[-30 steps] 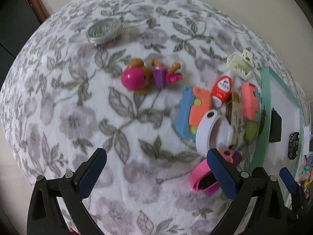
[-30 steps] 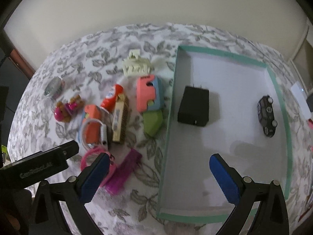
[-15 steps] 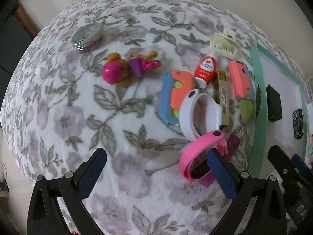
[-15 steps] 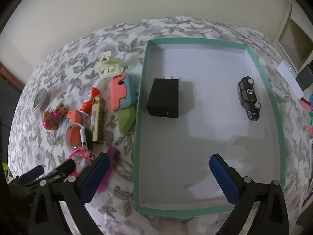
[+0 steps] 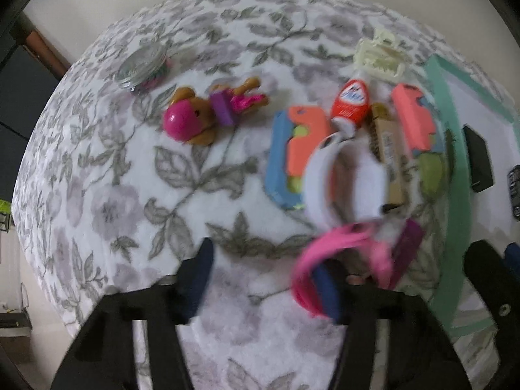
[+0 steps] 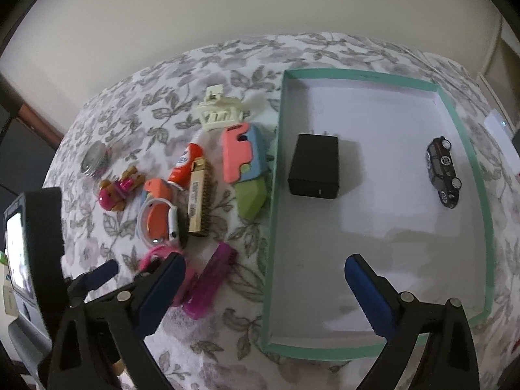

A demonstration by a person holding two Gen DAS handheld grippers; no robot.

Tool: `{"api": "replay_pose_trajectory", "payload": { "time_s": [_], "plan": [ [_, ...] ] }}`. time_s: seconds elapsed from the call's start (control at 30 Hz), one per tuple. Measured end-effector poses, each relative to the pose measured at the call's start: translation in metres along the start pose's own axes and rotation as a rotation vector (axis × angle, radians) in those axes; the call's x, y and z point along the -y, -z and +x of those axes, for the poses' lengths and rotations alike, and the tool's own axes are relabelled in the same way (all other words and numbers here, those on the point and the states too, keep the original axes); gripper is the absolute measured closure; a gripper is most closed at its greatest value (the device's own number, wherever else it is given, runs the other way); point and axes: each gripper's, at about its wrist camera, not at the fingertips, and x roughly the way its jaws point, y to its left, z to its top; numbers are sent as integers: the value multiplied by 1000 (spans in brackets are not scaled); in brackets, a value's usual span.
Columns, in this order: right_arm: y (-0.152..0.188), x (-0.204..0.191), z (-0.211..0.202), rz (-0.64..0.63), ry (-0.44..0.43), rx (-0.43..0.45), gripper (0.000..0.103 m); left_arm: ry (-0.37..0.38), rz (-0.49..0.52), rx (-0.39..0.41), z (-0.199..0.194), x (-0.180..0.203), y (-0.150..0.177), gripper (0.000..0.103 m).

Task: Organize rigid objects
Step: 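Move both tools back toward the pink watch and magenta lighter, then grasp the magenta lighter with the right tool while the left tool grasps the pink watch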

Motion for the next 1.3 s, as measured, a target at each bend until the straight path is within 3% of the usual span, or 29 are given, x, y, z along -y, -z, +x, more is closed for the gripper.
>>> {"api": "replay_pose_trajectory", "payload": {
  "time_s": [0.2,0.3,0.4,0.47,0.6,0.77,0.87,0.97,1.3],
  "plan": [
    [1,-2,2,1,-28,-1,12,45,-51,-26,0,-14,4,56],
    [2,-7,4,-10,-43,-9,19,24,-79,-32,0,-26,2,57],
    [4,-14,6,-31,-63,-18,26,-50,-94,-26,-1,-35,1,60],
    [5,-20,8,-46,-72,-23,29,-48,-118,-33,1,-45,-1,60],
    [9,-32,14,-101,-39,-35,32,-1,-169,-59,12,-56,1,60],
    [11,-36,14,-128,-5,-30,33,1,-173,-62,9,-52,8,60],
    [9,-33,10,-112,-14,-18,47,9,-179,-66,11,-58,2,60],
    [8,-37,10,-104,-50,-27,48,10,-179,-66,13,-60,2,60],
    [20,-50,35,-149,-30,-105,53,8,-179,-65,13,-59,1,60]
  ]
}}
